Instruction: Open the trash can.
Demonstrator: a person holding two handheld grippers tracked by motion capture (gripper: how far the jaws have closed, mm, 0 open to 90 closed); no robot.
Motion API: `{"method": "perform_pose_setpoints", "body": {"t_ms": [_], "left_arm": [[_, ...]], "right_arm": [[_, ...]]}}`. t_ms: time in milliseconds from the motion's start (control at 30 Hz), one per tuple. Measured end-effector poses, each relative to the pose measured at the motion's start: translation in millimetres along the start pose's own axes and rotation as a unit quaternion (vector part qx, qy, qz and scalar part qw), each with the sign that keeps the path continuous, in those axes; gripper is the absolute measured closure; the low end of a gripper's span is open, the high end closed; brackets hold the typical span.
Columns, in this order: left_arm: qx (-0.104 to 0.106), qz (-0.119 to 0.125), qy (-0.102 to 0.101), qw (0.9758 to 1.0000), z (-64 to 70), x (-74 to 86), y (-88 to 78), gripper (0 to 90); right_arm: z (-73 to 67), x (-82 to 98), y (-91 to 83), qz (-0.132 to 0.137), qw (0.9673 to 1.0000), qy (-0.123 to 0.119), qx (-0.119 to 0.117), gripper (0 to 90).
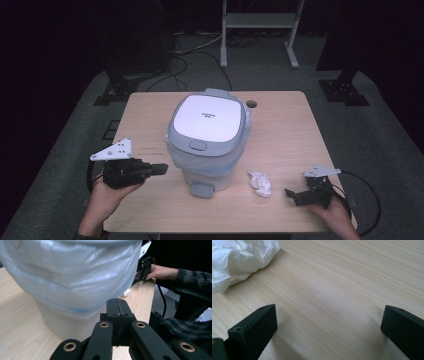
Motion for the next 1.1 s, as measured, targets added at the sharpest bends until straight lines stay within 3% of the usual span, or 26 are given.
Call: {"method": "perform_pose_setpoints", "body": {"t_ms": [533, 733, 1100], "left_arm": [[0.021, 0.012, 0.017, 0.9996, 6.8, -42.0, -3.8, 90.0], [0.034, 0.020, 0.028, 0.9988, 7.3, -59.2, -0.3, 90.0], [0.038, 0.017, 0.047, 0.9980, 3.3, -78.4, 12.5, 90.0]], "right_arm": [[0.0, 0.0, 0.0, 0.000, 1.0000, 0.000, 0.000, 0.0], [0.0, 0.0, 0.0, 0.000, 1.0000, 0.000, 0.000, 0.0], [0.0, 0.0, 0.0, 0.000, 1.0000, 0.000, 0.000, 0.0]]}}
Point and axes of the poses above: each handheld gripper's, and its own axes: y roughly forward along the jaws, x roughly out of its underside, z roughly to its right, the point moved 7 cm from there along y, roughly forward along the jaws, and after that the axes turned 12 degrees about x, right-handed, at the moved point
